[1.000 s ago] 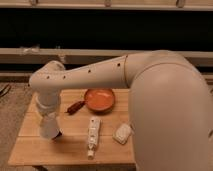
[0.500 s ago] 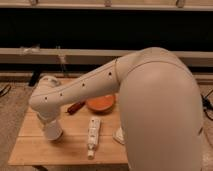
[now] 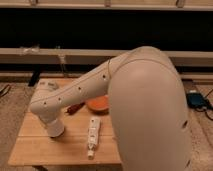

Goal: Place the ceramic cup over the eraser

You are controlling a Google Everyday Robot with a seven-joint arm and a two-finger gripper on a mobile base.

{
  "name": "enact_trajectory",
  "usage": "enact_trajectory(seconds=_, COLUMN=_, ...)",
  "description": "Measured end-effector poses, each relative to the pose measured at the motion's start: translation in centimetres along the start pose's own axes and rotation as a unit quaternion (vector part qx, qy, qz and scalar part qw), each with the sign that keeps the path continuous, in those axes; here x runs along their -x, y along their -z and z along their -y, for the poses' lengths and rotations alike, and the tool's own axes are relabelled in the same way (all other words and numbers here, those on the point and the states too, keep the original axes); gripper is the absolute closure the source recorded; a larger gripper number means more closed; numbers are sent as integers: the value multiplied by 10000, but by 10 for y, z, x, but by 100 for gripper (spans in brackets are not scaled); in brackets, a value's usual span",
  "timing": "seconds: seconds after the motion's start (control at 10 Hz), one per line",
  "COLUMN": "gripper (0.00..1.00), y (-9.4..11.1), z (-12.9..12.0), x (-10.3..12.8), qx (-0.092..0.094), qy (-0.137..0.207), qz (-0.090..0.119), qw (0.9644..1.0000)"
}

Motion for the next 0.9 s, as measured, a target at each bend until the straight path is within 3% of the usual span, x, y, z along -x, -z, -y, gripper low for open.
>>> enact_trajectory(seconds=0.5, gripper=20, y=-3, z=20, x=7, qx=-112, qy=-52, qz=-109, qw=9999)
enact_trajectory(seconds=0.9, gripper=20, y=0, z=41, x=16, qx=109, qy=-419, qz=-333, qw=9985)
